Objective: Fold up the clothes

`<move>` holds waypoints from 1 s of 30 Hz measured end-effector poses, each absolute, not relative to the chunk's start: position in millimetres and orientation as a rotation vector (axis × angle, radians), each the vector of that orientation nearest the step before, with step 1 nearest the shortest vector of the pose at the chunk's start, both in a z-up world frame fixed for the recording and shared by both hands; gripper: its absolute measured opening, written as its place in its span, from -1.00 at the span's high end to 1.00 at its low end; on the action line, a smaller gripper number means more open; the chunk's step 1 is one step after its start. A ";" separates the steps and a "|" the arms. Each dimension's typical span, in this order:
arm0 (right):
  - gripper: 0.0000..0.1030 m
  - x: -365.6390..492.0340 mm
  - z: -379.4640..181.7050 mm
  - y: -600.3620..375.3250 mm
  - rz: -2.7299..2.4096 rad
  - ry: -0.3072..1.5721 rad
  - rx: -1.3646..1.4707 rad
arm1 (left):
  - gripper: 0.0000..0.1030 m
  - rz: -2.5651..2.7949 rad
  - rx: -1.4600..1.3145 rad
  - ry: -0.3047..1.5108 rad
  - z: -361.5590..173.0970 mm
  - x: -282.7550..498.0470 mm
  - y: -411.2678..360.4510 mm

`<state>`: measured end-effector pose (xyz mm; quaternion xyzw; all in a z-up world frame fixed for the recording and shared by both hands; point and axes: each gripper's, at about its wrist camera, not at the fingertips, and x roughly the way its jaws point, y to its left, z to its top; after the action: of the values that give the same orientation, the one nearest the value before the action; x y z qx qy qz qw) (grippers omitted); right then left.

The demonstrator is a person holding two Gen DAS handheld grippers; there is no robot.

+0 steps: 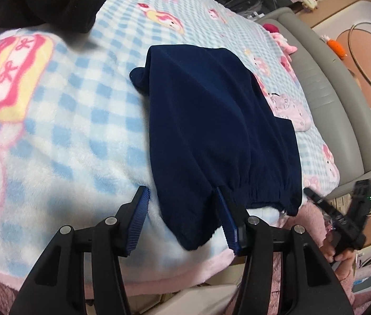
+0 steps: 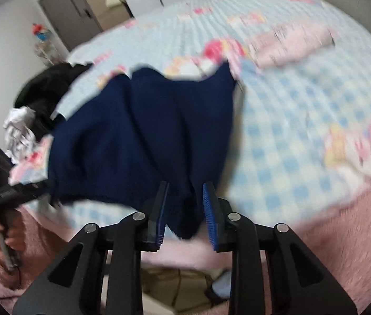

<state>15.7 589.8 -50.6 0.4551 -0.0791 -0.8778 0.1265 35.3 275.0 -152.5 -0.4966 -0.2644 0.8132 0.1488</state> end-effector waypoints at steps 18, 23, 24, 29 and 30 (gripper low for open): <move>0.19 -90.3 -78.6 416.1 -2.307 0.110 1.385 | 0.36 2.304 -1.272 -0.972 -135.8 -70.7 232.8; 0.19 -88.6 -80.8 435.8 -2.313 0.066 1.412 | 0.60 2.371 -1.145 -0.728 -110.4 -68.8 260.0; 0.17 -88.2 -72.7 437.9 -2.320 0.062 1.385 | 0.60 2.364 -1.128 -0.684 -106.7 -67.0 265.6; -0.38 -91.8 -43.2 429.3 -2.285 -0.052 1.263 | 0.59 2.296 -1.167 -0.562 -112.0 -57.6 290.3; -0.38 -93.9 -45.0 424.0 -2.269 -0.065 1.268 | 0.53 2.292 -1.182 -0.574 -113.4 -57.4 290.4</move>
<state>-93.9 424.0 -45.0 0.4699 -0.0240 -0.8409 0.2674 -57.4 290.4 -113.4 -0.4335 -0.2103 0.8407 0.2473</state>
